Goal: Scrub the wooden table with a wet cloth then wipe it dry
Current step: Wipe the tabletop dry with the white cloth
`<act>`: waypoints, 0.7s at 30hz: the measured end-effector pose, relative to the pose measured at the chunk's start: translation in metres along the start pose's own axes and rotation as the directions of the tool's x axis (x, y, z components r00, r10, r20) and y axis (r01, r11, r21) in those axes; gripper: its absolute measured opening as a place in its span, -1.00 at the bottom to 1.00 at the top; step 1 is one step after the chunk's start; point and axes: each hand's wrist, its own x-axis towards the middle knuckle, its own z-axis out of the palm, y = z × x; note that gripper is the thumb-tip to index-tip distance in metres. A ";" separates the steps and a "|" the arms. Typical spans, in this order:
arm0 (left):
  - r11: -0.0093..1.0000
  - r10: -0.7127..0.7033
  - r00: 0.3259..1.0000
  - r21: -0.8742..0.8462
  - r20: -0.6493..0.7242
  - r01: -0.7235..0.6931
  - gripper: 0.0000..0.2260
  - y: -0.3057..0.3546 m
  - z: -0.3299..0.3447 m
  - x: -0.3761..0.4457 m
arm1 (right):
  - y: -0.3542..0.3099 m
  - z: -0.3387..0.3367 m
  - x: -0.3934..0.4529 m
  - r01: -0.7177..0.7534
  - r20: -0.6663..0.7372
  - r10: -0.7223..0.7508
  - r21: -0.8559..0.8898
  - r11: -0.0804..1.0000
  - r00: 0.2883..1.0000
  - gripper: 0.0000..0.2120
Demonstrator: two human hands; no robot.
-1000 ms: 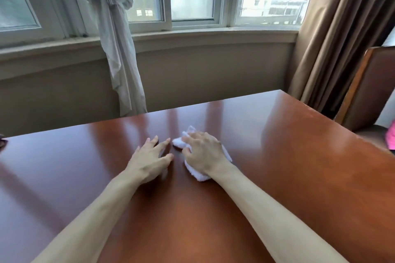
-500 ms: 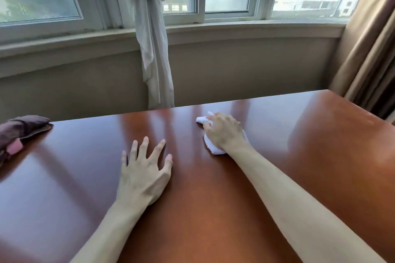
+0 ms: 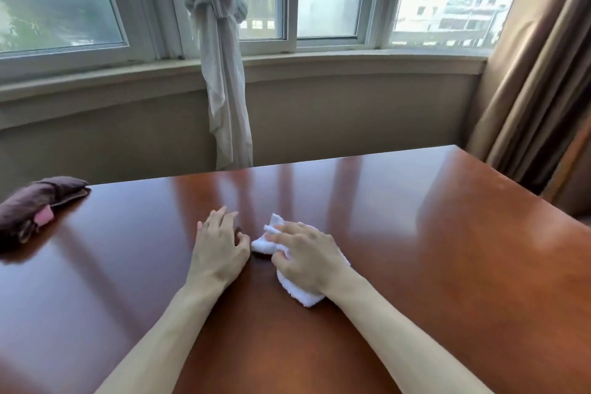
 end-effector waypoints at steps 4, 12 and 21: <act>0.979 0.184 0.973 0.063 0.137 -0.194 -0.53 0.043 0.000 -0.049 | 0.053 -0.034 -0.051 -0.313 -0.084 0.311 -0.017 0.950 0.947 -0.57; 0.928 0.257 0.945 0.222 0.204 -0.301 -0.53 0.060 -0.009 -0.112 | -0.030 -0.004 -0.168 -0.021 -0.039 0.023 0.032 0.999 0.999 -0.44; 0.911 0.155 0.982 0.369 0.103 -0.183 -0.50 -0.009 -0.047 -0.180 | -0.076 0.021 -0.124 -0.315 -0.135 0.306 -0.044 0.948 0.942 -0.39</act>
